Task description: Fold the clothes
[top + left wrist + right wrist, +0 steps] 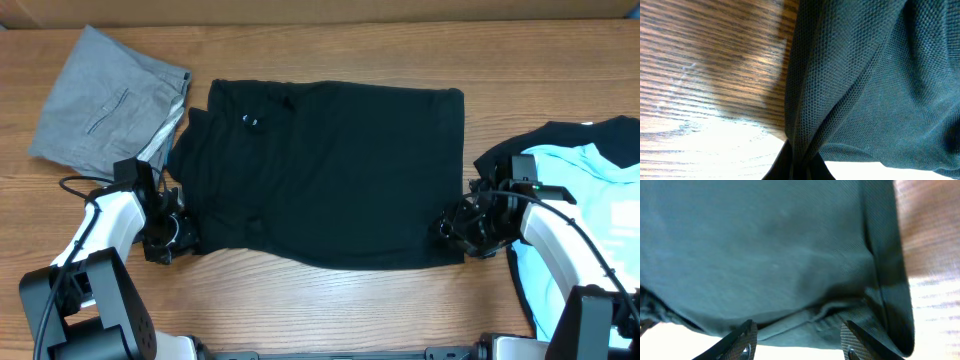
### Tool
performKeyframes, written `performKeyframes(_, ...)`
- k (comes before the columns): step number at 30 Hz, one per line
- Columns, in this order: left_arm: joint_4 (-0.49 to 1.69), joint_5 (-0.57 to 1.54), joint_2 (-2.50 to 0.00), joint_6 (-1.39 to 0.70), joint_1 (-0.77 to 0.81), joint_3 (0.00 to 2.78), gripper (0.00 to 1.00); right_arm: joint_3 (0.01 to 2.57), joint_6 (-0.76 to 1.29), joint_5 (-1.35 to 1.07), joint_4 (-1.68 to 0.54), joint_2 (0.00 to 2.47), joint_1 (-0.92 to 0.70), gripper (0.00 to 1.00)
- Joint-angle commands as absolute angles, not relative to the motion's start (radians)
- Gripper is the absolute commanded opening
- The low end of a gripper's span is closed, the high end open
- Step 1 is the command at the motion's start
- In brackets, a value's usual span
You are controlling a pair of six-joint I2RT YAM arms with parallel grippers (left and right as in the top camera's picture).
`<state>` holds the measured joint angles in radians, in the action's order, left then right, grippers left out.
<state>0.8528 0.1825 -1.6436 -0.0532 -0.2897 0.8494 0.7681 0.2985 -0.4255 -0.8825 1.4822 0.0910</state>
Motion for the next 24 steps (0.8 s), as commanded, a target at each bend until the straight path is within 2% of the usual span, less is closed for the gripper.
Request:
performKeyframes(1, 0.859, 0.158, -1.641, -0.056, -0.296, 0.841, 0.04, 0.735, 0.349, -0.401, -0.867, 1.484, 0.088, 0.57)
performKeyframes(7, 0.858, 0.158, -1.641, -0.056, -0.296, 0.841, 0.04, 0.667, 0.376, -0.411, -0.811, 1.484, 0.087, 0.56)
performKeyframes(10, 0.858, 0.158, -1.641, -0.056, -0.296, 0.841, 0.04, 0.639, 0.379, -0.421, -0.785, 1.484, 0.087, 0.5)
performKeyframes(12, 0.858, 0.158, -1.641, -0.056, -0.296, 0.841, 0.04, 0.636, 0.379, -0.429, -0.778, 1.483, 0.087, 0.42)
performKeyframes(14, 0.858, 0.158, -1.641, -0.056, -0.296, 0.841, 0.04, 0.636, 0.379, -0.432, -0.775, 1.483, 0.087, 0.41)
performKeyframes(16, 0.857, 0.158, -1.641, -0.057, -0.296, 0.841, 0.04, 0.636, 0.379, -0.431, -0.78, 1.483, 0.087, 0.42)
performKeyframes(18, 0.856, 0.158, -1.641, -0.056, -0.296, 0.841, 0.04, 0.633, 0.379, -0.431, -0.793, 1.483, 0.086, 0.51)
performKeyframes(19, 0.856, 0.158, -1.641, -0.057, -0.296, 0.841, 0.04, 0.63, 0.379, -0.431, -0.794, 1.483, 0.084, 0.51)
performKeyframes(24, 0.849, 0.179, -1.641, -0.057, -0.296, 0.841, 0.04, 0.626, 0.425, -0.427, -0.792, 1.484, 0.08, 0.33)
